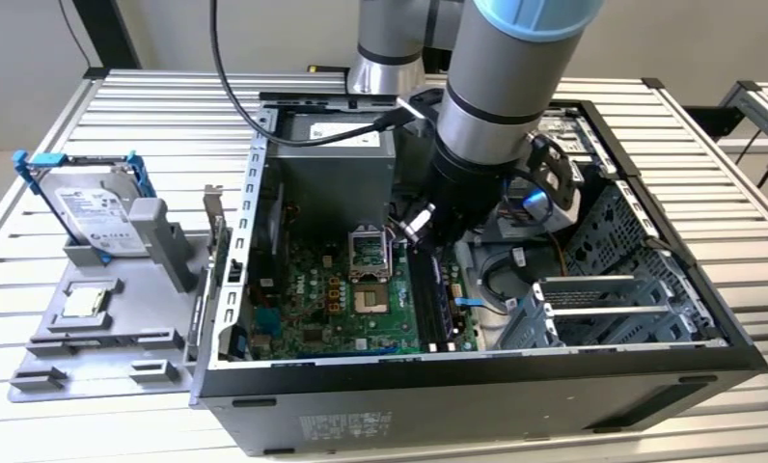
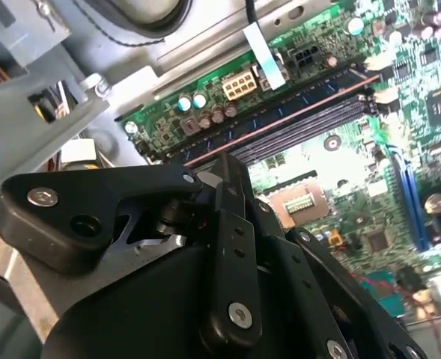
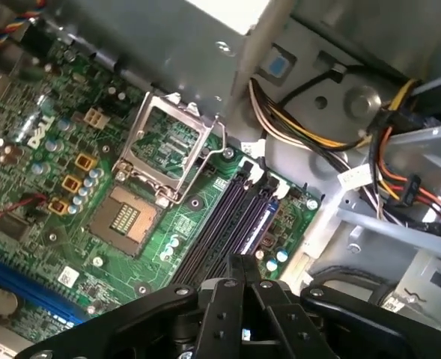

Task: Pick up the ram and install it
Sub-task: 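Press down the ram until it locks into place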

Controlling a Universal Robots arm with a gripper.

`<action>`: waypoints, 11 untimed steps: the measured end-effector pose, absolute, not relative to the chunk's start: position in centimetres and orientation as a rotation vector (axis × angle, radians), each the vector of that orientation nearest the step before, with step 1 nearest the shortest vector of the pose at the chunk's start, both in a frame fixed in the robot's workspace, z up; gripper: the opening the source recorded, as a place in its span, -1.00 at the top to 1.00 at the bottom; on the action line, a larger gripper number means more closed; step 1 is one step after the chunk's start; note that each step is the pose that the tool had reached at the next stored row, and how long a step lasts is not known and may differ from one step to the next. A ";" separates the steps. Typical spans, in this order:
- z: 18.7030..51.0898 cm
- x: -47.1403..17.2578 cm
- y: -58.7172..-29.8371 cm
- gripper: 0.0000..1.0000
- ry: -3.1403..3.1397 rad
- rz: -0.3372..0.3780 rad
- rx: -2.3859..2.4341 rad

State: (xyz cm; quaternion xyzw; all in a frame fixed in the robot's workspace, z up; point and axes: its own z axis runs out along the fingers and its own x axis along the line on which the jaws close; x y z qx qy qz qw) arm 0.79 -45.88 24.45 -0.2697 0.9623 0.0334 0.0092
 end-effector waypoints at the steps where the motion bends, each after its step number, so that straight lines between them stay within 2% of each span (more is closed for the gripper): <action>1: 24.5 0.8 -45.9 1.00 3.001 0.108 -0.859; 11: 24.5 0.8 -45.9 1.00 2.916 0.111 -1.125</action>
